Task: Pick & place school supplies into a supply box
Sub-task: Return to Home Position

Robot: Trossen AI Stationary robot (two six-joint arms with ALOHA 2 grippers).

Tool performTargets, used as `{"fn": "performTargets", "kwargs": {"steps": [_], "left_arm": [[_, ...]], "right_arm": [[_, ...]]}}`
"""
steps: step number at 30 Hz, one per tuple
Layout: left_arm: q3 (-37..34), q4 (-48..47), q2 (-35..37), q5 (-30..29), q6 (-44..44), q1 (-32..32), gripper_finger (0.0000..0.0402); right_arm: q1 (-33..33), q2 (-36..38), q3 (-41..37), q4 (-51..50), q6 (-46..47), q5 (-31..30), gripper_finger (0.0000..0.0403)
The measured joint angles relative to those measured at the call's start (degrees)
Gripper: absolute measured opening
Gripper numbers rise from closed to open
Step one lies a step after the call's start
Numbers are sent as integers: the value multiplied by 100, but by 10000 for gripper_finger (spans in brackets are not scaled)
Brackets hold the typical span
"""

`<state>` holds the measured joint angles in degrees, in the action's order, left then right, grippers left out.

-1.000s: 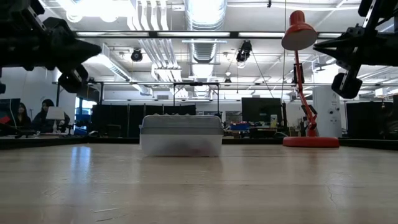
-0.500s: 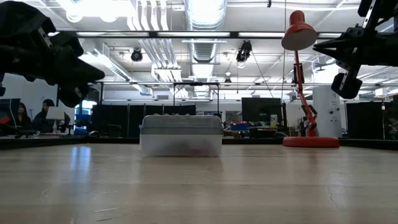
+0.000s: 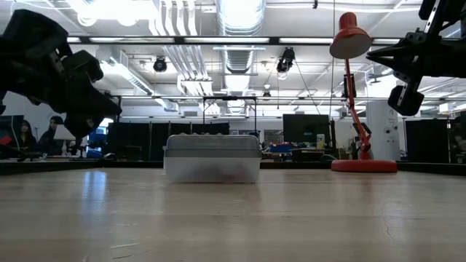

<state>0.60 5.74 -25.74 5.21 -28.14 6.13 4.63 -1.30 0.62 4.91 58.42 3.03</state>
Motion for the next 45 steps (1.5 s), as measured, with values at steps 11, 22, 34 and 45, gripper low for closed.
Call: {"fn": "performTargets", "kwargs": {"steps": [11, 22, 34, 45], "left_arm": [[0, 2, -382, 0, 0, 0, 0], [0, 7, -463, 0, -2, -2, 0], [-2, 4, -463, 0, -2, -2, 0], [2, -2, -461, 0, -2, -2, 0]], "right_arm": [[1, 2, 0, 0, 3, 0, 9], [1, 2, 0, 0, 3, 0, 9], [0, 2, 0, 0, 4, 1, 9], [-1, 2, 0, 0, 3, 0, 9]]}}
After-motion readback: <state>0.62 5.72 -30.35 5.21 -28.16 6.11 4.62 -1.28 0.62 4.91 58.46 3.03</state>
